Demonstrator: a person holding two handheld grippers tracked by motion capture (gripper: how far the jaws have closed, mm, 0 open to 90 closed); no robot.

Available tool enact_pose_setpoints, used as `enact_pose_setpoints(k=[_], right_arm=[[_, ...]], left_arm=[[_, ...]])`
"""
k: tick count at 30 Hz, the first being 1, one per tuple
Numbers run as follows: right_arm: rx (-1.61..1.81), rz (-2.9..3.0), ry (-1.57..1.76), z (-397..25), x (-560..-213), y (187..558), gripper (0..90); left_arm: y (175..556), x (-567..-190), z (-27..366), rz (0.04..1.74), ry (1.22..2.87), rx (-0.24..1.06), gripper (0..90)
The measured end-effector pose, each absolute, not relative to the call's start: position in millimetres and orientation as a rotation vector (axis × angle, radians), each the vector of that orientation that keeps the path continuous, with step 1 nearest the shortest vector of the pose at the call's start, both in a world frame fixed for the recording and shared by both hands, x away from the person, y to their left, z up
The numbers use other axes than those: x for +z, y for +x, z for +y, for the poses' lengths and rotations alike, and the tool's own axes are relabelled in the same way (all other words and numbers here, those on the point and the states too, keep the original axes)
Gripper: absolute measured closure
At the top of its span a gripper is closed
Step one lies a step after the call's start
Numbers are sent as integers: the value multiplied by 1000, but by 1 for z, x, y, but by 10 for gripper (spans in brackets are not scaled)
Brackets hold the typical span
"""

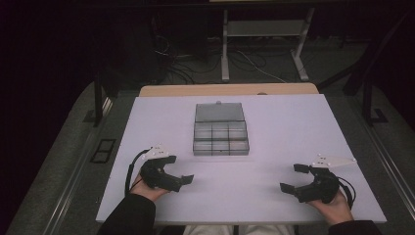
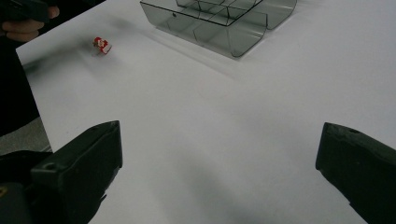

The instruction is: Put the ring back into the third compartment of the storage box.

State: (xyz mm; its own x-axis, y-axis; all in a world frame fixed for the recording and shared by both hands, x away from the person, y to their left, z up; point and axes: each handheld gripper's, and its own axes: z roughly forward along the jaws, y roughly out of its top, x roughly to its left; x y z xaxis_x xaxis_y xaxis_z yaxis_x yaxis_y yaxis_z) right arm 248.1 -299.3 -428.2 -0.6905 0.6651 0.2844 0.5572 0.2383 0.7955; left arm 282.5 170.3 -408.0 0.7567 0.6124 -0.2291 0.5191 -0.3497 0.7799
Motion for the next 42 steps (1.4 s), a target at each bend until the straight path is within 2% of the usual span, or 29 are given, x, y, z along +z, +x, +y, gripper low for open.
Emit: enact_pose_setpoints(k=[36, 42], right_arm=[[1426, 2398, 1171, -298, -429, 247, 4], [1421, 2399, 1172, -298, -429, 247, 4]], left_arm=[[300, -427, 165, 818, 2295, 17, 0], [300, -426, 170, 796, 2324, 33, 103]])
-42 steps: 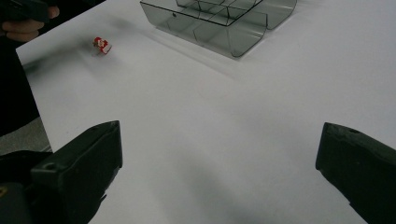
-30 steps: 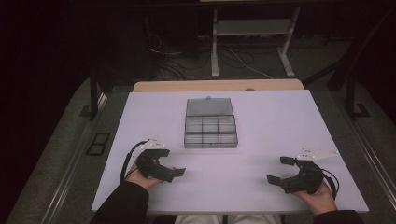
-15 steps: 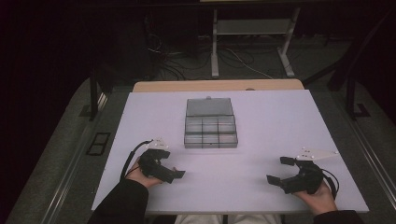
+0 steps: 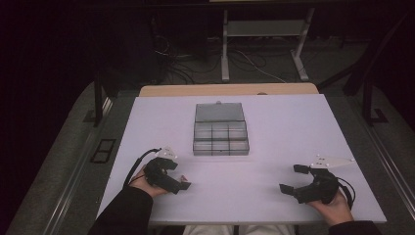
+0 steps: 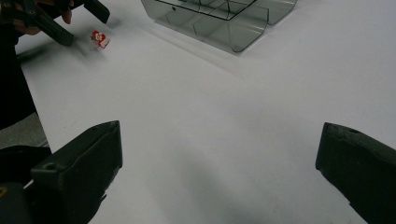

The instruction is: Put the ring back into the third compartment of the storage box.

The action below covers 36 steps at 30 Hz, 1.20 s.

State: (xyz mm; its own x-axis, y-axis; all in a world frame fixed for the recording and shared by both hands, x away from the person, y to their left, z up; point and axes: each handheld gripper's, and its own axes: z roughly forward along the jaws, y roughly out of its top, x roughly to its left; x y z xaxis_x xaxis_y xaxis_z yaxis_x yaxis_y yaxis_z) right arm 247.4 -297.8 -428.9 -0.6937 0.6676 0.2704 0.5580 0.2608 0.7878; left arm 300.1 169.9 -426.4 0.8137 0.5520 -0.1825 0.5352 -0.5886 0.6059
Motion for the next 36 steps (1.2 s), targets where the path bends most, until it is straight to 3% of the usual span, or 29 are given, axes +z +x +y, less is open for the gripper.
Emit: enact_pose_setpoints(k=[19, 36], right_arm=[[1416, 2402, 1172, -298, -429, 247, 4], [1414, 2402, 1171, -298, -429, 247, 4]], left_arm=[[302, -428, 177, 753, 2337, -9, 451], [305, -433, 175, 767, 2358, -3, 614]])
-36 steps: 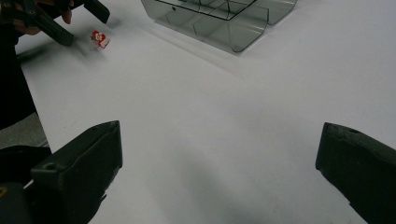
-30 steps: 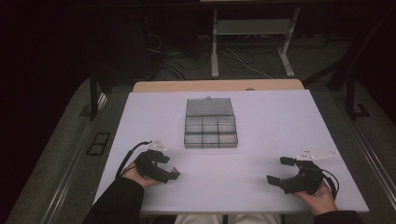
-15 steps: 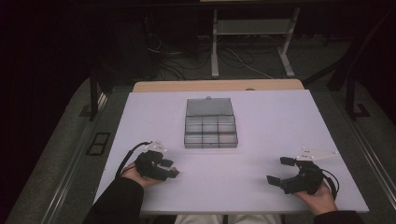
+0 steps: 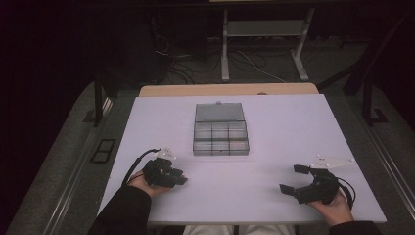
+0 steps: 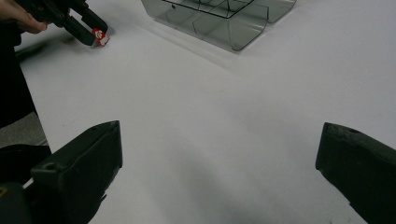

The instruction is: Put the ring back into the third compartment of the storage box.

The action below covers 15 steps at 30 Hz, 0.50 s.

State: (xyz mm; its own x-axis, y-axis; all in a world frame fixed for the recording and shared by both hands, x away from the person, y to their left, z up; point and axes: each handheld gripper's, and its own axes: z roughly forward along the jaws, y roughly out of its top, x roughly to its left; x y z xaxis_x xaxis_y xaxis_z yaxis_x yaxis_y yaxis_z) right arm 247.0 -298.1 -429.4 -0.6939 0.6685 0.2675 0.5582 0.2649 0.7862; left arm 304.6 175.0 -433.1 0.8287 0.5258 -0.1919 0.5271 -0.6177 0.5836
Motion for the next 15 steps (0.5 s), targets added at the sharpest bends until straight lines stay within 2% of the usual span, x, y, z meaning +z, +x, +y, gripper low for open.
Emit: enact_pose_setpoints(k=[5, 15], right_arm=[[1412, 2403, 1174, -298, -429, 247, 4], [1411, 2402, 1167, -298, -429, 247, 4]], left_arm=[[306, -434, 175, 786, 2342, -10, 667], [307, -429, 179, 793, 2308, -38, 683]])
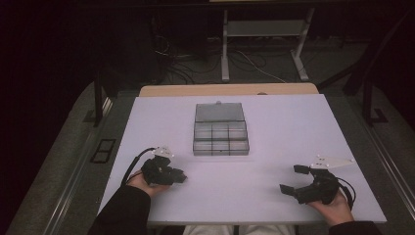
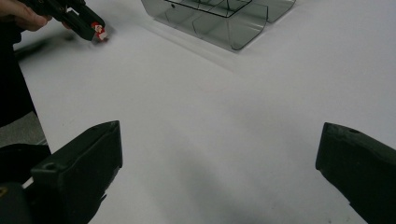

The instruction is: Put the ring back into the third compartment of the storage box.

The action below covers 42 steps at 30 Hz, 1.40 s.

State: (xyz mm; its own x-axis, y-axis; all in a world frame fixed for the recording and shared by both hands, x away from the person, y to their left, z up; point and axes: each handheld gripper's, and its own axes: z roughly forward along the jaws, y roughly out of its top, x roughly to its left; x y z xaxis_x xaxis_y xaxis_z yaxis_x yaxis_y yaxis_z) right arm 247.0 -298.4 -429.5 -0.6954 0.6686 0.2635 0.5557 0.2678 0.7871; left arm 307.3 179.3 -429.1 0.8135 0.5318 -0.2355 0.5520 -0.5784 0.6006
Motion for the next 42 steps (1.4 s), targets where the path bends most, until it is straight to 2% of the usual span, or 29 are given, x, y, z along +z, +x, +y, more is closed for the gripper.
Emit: enact_pose_setpoints(k=[22, 42], right_arm=[[1420, 2397, 1177, -299, -429, 247, 4], [1419, 2402, 1172, -298, -429, 247, 4]], left_arm=[[318, -399, 181, 771, 2256, 5, 682], [339, -367, 161, 712, 2256, 54, 682]])
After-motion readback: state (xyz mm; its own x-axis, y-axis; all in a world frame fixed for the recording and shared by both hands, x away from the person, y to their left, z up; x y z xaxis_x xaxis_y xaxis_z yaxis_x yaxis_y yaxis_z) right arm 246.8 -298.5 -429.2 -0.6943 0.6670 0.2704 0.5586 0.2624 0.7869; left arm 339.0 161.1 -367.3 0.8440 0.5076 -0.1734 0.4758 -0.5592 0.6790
